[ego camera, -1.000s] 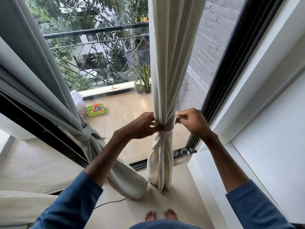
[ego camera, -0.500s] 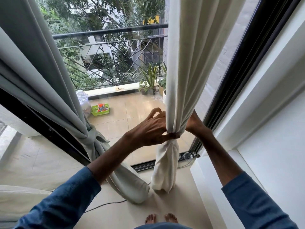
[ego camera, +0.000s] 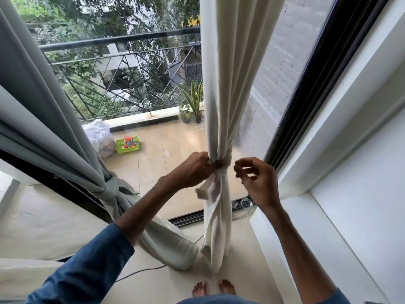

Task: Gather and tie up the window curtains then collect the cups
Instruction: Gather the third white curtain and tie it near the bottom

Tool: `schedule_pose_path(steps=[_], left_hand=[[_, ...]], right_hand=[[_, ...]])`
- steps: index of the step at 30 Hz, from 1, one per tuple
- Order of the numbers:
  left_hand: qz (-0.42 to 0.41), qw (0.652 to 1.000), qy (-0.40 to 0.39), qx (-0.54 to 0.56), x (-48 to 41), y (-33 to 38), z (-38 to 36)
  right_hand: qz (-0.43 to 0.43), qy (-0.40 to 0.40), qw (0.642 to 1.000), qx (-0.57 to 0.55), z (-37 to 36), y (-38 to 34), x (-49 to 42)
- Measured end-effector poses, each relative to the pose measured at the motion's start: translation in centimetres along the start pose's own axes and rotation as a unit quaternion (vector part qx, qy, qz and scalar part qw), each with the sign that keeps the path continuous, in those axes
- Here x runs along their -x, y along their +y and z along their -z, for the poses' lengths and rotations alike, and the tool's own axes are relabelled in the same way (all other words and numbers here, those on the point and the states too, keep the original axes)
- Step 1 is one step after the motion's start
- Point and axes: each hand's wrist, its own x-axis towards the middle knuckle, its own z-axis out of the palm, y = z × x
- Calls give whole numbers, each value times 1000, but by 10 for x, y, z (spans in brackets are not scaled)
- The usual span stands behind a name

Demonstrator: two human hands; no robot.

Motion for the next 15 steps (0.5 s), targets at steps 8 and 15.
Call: schedule_pose_path(steps=[8, 15], left_hand=[[86, 992, 52, 71, -9, 18, -10], [126, 978, 119, 112, -5, 31, -16]], right_hand=[[-19, -95, 992, -76, -12, -19, 46], [-37, -27, 990, -137, -15, -26, 52]])
